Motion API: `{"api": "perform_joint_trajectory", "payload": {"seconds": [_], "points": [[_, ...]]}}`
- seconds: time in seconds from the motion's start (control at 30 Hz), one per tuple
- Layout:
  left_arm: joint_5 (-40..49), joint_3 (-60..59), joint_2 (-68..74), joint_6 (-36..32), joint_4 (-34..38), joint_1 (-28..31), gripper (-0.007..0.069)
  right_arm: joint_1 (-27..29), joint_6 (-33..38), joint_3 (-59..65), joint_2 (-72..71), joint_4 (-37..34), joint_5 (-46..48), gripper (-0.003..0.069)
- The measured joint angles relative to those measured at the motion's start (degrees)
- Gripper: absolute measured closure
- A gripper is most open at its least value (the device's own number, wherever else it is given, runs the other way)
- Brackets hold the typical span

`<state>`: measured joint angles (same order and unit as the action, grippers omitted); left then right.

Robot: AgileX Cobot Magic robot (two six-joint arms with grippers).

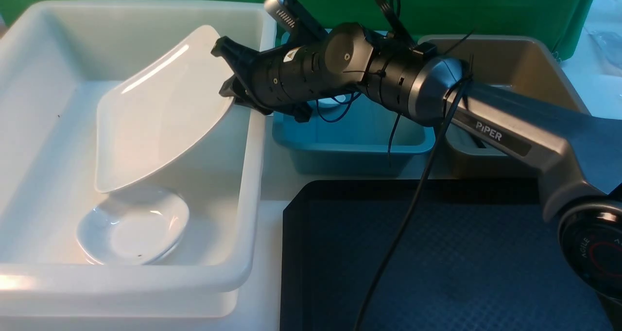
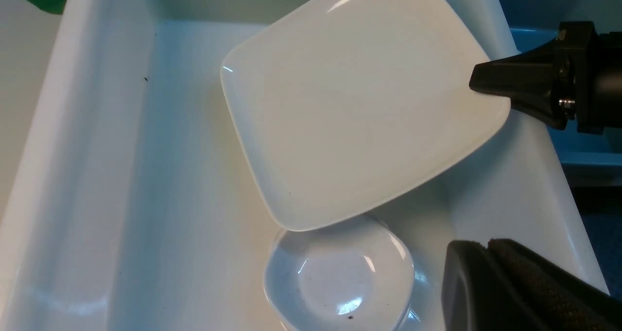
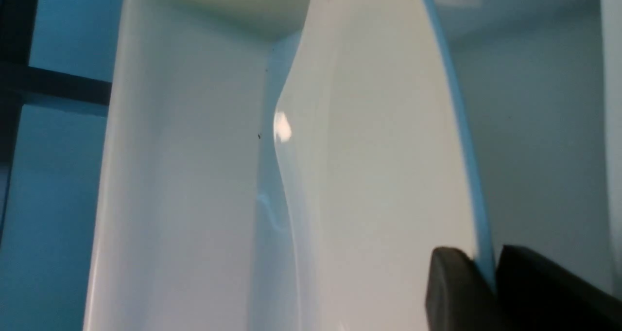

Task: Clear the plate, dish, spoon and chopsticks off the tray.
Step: Use the right arm to put the plate into the large storage box on the left

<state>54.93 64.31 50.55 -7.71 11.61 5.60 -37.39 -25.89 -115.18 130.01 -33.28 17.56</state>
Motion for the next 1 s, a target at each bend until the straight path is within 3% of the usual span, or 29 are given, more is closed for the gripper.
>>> {"api": "perform_joint_trajectory", "payload": {"seconds": [0.43,0.67,1.0], "points": [[0.0,0.0,0.0,0.0,0.0,0.0,0.0608,0.0,-1.6,0.0,0.0,-0.4,-0.2,0.0475],[0.0,0.0,0.0,0.0,0.0,0.0,0.0608,0.0,-4.6,-0.2,-0.1,-0.7,-1.0,0.0400],[0.0,0.0,0.0,0.0,-0.1,0.0,0.0608,0.0,-5.0,-0.6,-0.4,-1.6,0.2,0.0392]]}}
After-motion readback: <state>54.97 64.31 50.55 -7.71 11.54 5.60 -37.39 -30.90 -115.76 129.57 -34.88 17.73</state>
